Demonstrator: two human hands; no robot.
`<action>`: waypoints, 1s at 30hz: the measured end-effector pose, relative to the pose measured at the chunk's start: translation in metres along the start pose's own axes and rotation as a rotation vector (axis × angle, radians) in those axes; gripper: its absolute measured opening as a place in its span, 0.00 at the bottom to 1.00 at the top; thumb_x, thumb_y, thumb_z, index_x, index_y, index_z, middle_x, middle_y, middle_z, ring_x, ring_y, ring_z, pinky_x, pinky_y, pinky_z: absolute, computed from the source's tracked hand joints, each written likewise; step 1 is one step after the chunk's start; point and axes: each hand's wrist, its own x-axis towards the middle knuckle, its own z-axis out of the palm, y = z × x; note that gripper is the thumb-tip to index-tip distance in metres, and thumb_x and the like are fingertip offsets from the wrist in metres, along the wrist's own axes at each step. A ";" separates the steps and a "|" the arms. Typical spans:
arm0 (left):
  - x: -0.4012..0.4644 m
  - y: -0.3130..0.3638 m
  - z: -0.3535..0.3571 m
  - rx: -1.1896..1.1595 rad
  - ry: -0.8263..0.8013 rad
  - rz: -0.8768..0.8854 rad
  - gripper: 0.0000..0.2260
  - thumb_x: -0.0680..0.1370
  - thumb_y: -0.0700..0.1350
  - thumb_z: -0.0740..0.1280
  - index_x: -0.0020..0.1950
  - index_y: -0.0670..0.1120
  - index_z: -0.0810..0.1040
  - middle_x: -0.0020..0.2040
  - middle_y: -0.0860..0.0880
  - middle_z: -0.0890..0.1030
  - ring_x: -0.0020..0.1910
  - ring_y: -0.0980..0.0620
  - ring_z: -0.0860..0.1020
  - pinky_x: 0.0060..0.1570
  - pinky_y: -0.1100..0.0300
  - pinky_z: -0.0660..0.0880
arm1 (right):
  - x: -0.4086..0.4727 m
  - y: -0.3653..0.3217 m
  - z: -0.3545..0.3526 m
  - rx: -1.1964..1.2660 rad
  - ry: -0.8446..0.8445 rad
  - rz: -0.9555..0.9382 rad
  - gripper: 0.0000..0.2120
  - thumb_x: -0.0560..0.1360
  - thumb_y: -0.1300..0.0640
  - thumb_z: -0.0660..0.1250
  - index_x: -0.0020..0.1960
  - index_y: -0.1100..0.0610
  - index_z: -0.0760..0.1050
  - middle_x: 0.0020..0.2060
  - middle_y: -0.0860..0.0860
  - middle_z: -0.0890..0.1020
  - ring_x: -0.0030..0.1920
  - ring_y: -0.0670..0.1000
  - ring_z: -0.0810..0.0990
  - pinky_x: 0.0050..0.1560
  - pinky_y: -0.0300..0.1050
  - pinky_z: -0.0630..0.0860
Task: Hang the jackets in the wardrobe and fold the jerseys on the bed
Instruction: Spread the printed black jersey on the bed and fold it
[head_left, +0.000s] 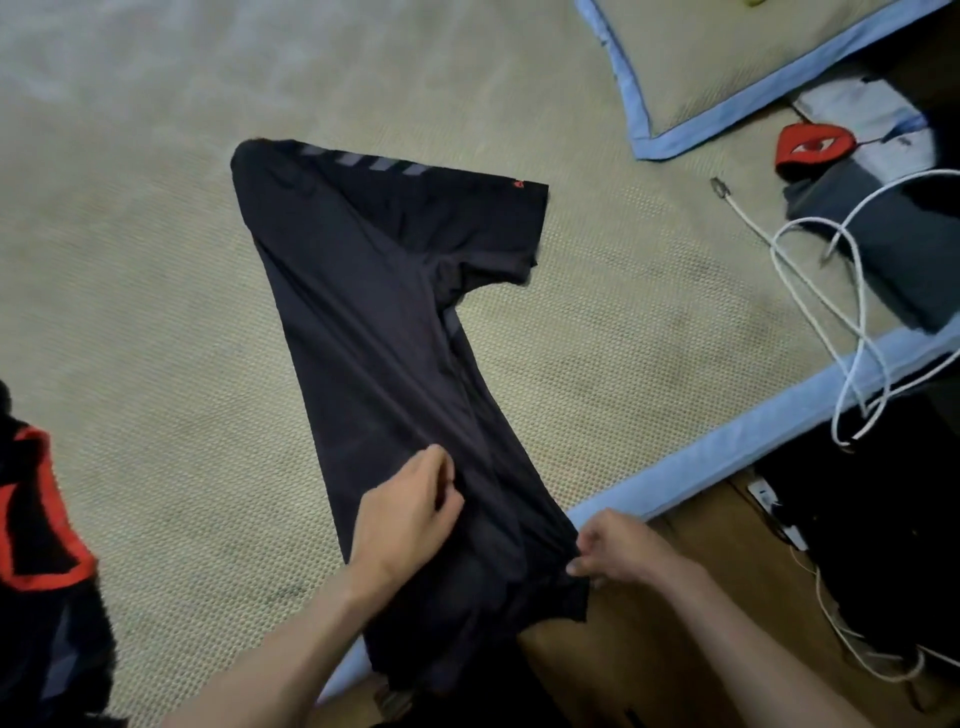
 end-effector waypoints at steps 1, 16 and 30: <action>0.018 -0.004 -0.006 -0.004 0.030 -0.018 0.06 0.77 0.49 0.65 0.49 0.55 0.68 0.47 0.57 0.76 0.44 0.54 0.78 0.39 0.56 0.73 | -0.001 -0.009 -0.011 -0.122 -0.086 0.027 0.12 0.70 0.48 0.79 0.44 0.55 0.83 0.46 0.52 0.88 0.46 0.50 0.86 0.52 0.47 0.81; 0.315 -0.060 -0.083 0.281 0.200 0.025 0.27 0.86 0.55 0.48 0.84 0.50 0.48 0.85 0.49 0.47 0.83 0.49 0.47 0.80 0.42 0.42 | 0.125 -0.212 -0.173 2.039 -0.146 -0.355 0.42 0.71 0.50 0.76 0.78 0.63 0.63 0.74 0.58 0.72 0.76 0.54 0.69 0.79 0.57 0.61; 0.354 -0.088 -0.080 0.331 0.127 0.060 0.27 0.83 0.66 0.43 0.82 0.64 0.43 0.84 0.46 0.42 0.82 0.38 0.41 0.75 0.30 0.36 | 0.162 -0.282 -0.233 1.068 1.189 -0.307 0.01 0.74 0.58 0.73 0.44 0.53 0.81 0.40 0.45 0.86 0.41 0.43 0.83 0.49 0.49 0.83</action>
